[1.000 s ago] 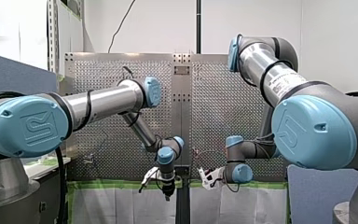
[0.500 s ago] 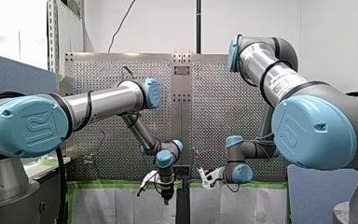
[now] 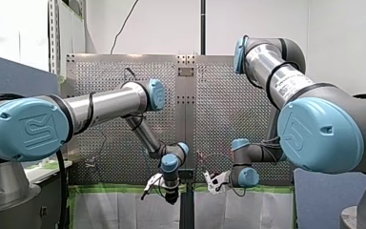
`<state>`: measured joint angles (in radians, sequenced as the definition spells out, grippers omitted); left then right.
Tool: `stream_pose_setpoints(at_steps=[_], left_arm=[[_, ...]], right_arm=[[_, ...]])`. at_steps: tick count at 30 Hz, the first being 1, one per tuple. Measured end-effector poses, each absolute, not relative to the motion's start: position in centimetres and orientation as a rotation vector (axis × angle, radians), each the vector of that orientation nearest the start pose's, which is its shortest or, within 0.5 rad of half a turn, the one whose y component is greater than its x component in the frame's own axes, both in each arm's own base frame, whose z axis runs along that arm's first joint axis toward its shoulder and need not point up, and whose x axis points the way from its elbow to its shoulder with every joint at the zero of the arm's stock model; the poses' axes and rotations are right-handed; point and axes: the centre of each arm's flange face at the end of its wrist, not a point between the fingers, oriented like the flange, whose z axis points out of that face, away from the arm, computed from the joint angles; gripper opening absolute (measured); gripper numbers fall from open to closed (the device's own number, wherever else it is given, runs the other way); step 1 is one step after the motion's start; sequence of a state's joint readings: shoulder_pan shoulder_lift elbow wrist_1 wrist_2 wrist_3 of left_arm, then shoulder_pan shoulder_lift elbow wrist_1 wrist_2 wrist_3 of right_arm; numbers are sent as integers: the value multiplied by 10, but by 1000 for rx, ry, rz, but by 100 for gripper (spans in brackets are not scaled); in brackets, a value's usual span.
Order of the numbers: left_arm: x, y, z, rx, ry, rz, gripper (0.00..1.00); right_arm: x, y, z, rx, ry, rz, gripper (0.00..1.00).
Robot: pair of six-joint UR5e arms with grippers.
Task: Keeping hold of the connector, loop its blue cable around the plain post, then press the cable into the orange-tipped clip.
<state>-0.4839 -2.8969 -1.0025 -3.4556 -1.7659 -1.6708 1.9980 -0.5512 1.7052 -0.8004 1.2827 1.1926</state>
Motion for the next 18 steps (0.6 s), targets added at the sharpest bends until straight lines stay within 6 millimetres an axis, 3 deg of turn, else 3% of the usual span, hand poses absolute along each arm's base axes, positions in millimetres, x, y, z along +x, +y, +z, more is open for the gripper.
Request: stream_pose_setpoints(at_steps=[18], left_arm=[[537, -400, -68, 218, 2415, -1, 0]], right_arm=[[365, -489, -94, 2003, -759, 1271, 0]])
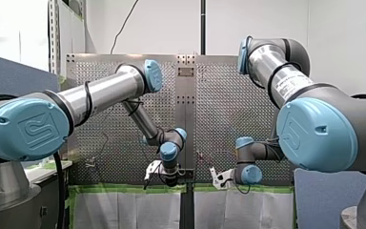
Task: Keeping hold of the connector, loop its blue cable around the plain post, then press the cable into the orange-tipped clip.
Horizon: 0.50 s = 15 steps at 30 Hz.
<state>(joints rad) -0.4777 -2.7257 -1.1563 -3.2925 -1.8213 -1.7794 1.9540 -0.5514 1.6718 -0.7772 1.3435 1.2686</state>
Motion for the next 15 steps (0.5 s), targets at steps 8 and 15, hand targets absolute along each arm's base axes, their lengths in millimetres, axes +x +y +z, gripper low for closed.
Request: stream_pose_setpoints(at_steps=[8, 15], left_arm=[[528, -403, -37, 167, 2328, 5, 0], [504, -423, -13, 169, 2257, -10, 0]], right_arm=[[361, -495, -94, 1990, -773, 1270, 0], [359, -498, -93, 1983, -777, 1268, 0]])
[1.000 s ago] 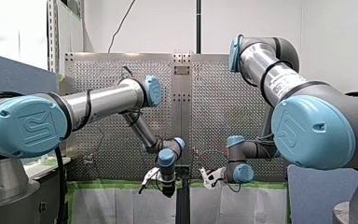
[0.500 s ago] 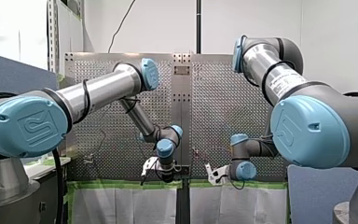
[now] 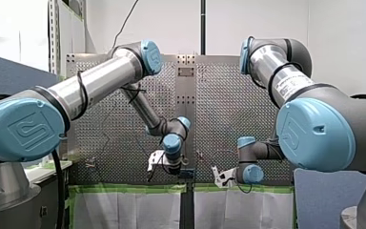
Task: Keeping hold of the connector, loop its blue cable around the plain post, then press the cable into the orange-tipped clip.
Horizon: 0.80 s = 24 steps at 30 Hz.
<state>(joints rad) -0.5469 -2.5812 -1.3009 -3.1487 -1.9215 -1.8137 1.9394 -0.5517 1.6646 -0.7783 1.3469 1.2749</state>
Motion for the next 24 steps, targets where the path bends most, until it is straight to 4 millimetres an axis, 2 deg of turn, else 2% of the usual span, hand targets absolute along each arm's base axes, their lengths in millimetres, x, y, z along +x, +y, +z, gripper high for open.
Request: stream_pose_setpoints(at_steps=[5, 14, 19, 24], left_arm=[[479, -438, -3, 172, 2210, -11, 0], [442, -443, -21, 182, 2187, -3, 0], [444, -443, -24, 165, 2160, -34, 0], [458, -447, -20, 138, 2108, -80, 0]], right_arm=[[357, -504, -91, 1973, -781, 1268, 0], [351, -518, -87, 1934, -804, 1297, 0], [350, -525, -84, 1927, -792, 1322, 0], [351, -529, -81, 1931, -765, 1349, 0]])
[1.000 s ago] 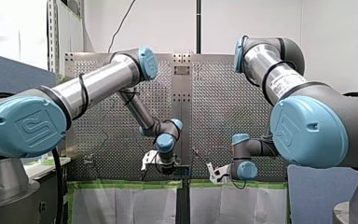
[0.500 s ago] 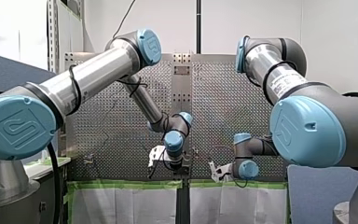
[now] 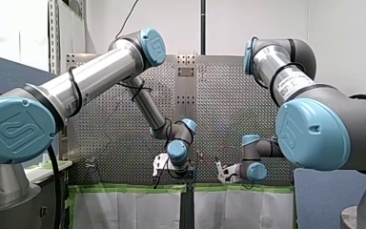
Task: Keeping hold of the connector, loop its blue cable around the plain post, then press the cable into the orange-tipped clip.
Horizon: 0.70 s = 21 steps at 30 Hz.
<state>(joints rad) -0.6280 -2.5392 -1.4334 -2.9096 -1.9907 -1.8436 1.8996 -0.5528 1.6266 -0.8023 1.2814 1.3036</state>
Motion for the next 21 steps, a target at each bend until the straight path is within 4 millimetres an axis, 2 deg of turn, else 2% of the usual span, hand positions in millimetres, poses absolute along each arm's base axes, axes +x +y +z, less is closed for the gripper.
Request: stream_pose_setpoints(at_steps=[8, 21], left_arm=[[482, -457, -5, 99, 2042, -119, 0], [492, -453, -2, 69, 2033, -126, 0]], right_arm=[[348, -534, -78, 1933, -743, 1363, 0], [337, -547, -62, 1911, -739, 1391, 0]])
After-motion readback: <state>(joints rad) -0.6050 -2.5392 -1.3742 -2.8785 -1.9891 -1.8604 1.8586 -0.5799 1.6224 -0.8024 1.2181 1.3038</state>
